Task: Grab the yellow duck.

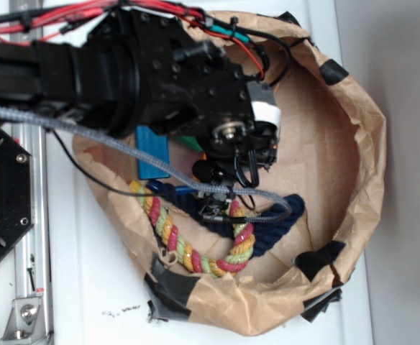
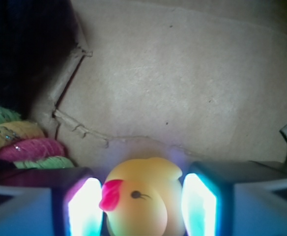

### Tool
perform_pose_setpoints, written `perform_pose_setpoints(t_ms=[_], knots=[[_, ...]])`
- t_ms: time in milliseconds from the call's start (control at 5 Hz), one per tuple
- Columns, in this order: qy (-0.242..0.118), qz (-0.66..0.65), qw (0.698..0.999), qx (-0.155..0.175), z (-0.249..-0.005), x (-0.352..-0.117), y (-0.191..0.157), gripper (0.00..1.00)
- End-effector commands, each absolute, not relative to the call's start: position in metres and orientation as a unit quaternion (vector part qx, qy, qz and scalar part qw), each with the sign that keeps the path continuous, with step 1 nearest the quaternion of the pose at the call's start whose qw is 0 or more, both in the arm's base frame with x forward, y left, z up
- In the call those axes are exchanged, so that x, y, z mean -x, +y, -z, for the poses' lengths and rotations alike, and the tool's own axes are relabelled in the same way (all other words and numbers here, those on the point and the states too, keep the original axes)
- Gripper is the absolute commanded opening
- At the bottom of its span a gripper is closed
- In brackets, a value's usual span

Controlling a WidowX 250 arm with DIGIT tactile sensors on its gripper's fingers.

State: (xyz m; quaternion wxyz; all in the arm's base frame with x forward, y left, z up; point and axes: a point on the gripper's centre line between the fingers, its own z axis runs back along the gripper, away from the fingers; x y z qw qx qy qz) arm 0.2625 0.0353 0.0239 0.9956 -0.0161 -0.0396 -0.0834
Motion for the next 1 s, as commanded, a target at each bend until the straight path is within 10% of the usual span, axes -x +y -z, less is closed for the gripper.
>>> perform_pose_setpoints(t_ms=[0, 400, 800], knots=[[-0.069, 0.067, 0.995, -0.020, -0.094, -0.254, 0.045, 0.00], [-0.163, -0.182, 0.969, 0.014, -0.189, -0.213, 0.075, 0.00], [-0.167, -0.338, 0.926, -0.030, -0.191, -0.197, 0.071, 0.00]])
